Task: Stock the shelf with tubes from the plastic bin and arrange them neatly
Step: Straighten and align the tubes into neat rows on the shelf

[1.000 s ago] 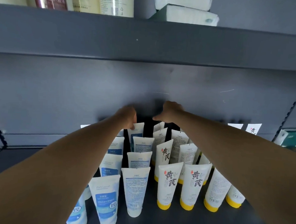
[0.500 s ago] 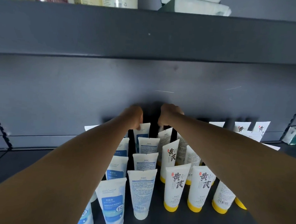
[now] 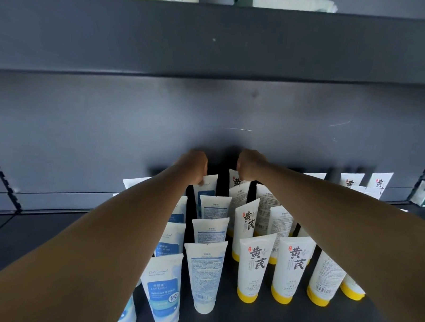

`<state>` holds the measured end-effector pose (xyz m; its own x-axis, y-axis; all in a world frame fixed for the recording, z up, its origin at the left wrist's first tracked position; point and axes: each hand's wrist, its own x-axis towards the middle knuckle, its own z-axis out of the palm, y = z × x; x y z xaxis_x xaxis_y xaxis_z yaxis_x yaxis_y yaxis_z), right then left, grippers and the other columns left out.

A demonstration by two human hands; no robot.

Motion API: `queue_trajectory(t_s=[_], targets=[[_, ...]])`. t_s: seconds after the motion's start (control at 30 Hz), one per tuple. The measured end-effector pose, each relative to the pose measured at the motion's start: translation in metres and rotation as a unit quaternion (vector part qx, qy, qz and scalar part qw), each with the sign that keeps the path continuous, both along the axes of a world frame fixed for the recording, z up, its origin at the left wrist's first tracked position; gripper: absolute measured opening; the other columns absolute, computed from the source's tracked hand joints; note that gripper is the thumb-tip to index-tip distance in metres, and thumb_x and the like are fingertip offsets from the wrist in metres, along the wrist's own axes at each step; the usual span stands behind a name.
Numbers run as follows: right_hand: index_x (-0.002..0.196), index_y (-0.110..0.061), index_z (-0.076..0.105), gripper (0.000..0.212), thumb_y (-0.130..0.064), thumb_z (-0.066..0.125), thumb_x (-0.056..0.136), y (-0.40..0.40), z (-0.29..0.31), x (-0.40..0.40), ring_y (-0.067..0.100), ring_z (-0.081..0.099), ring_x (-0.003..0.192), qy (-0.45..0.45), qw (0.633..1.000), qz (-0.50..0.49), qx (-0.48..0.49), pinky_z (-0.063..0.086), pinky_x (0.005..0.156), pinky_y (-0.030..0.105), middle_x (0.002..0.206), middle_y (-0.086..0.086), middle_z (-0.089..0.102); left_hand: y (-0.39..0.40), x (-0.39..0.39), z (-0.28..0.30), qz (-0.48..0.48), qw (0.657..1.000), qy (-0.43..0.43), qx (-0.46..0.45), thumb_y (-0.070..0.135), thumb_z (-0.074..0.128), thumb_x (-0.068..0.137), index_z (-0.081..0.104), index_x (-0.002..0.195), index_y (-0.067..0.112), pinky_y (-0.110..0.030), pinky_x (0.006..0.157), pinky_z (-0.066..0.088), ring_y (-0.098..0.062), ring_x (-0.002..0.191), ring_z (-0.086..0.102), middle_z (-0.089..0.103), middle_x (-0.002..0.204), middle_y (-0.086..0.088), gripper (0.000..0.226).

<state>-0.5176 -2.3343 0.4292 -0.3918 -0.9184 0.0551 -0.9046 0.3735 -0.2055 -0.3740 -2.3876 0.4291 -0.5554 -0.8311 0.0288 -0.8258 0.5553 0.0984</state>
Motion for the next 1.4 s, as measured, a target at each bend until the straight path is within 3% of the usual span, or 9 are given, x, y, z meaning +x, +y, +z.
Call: queue_trajectory(t_s=[0.23,0.53,0.67,0.93,1.07,1.17,1.3,1.4], targets=[[0.116,-0.002,0.063,0.029,-0.006,0.055,0.088,0.010,0.005,-0.008,0.031,0.059,0.109,-0.002,0.999,0.046,0.002,0.041,0.076,0.024,0.116,0.015,0.063,-0.001,-0.001,-0.001,0.004,1.000,-0.002,0.003,0.019,0.074,0.078,0.066,0.114,0.011,-0.034,0.097,0.047,-0.029,0.110,0.060,0.065,0.118,-0.011,0.038],[0.114,-0.003,0.065,0.027,-0.008,0.059,0.088,0.015,0.012,-0.014,0.029,0.061,0.108,-0.008,0.996,0.077,0.032,0.049,0.091,0.031,0.116,0.014,0.065,-0.003,0.000,0.002,-0.011,1.000,0.011,0.008,0.017,0.072,0.080,0.067,0.115,0.009,-0.030,0.095,0.047,-0.026,0.108,0.061,0.066,0.117,-0.009,0.036],[0.109,-0.005,0.066,0.025,-0.008,0.064,0.084,0.017,0.015,-0.019,0.028,0.062,0.106,-0.015,0.995,0.088,0.032,0.045,0.077,0.026,0.112,0.013,0.066,-0.006,-0.003,0.004,-0.013,0.999,0.032,0.012,0.017,0.072,0.080,0.068,0.113,0.008,-0.032,0.098,0.046,-0.026,0.110,0.061,0.066,0.117,-0.009,0.034],[0.108,-0.008,0.067,0.025,-0.009,0.064,0.083,0.015,0.011,-0.026,0.026,0.063,0.103,-0.020,0.995,0.093,0.026,0.042,0.073,0.024,0.109,0.011,0.066,-0.010,-0.013,0.000,-0.008,0.997,0.073,0.013,0.014,0.074,0.078,0.070,0.108,0.007,-0.030,0.095,0.047,-0.025,0.106,0.062,0.068,0.113,-0.010,0.031],[0.110,-0.007,0.066,0.026,-0.009,0.064,0.084,0.016,0.012,-0.027,0.027,0.062,0.104,-0.016,0.995,0.097,0.029,0.045,0.077,0.025,0.111,0.011,0.066,-0.010,-0.015,-0.002,-0.002,0.996,0.089,0.005,0.012,0.074,0.078,0.070,0.107,0.008,-0.028,0.092,0.045,-0.024,0.105,0.063,0.069,0.112,-0.010,0.030],[0.114,-0.004,0.066,0.027,-0.009,0.060,0.088,0.015,0.011,-0.022,0.025,0.061,0.107,-0.008,0.994,0.107,0.036,0.049,0.089,0.029,0.116,0.010,0.066,-0.009,-0.015,-0.002,-0.002,0.996,0.086,0.007,0.011,0.073,0.078,0.070,0.107,0.007,-0.029,0.091,0.046,-0.026,0.105,0.062,0.068,0.112,-0.011,0.030],[0.108,-0.005,0.066,0.025,-0.009,0.064,0.083,0.016,0.014,-0.024,0.026,0.062,0.104,0.010,0.993,0.111,0.043,0.046,0.077,0.027,0.111,0.011,0.067,-0.013,-0.010,0.001,-0.004,0.997,0.073,0.019,0.013,0.073,0.079,0.068,0.112,0.006,-0.030,0.093,0.046,-0.027,0.106,0.062,0.067,0.113,-0.012,0.034],[0.105,-0.006,0.069,0.023,-0.008,0.068,0.081,0.015,0.018,-0.023,0.025,0.064,0.101,0.019,0.992,0.121,0.042,0.050,0.085,0.029,0.109,0.009,0.069,-0.013,-0.001,0.006,-0.004,0.996,0.089,0.022,0.011,0.074,0.078,0.068,0.110,0.006,-0.030,0.093,0.048,-0.027,0.104,0.063,0.068,0.111,-0.012,0.033]])
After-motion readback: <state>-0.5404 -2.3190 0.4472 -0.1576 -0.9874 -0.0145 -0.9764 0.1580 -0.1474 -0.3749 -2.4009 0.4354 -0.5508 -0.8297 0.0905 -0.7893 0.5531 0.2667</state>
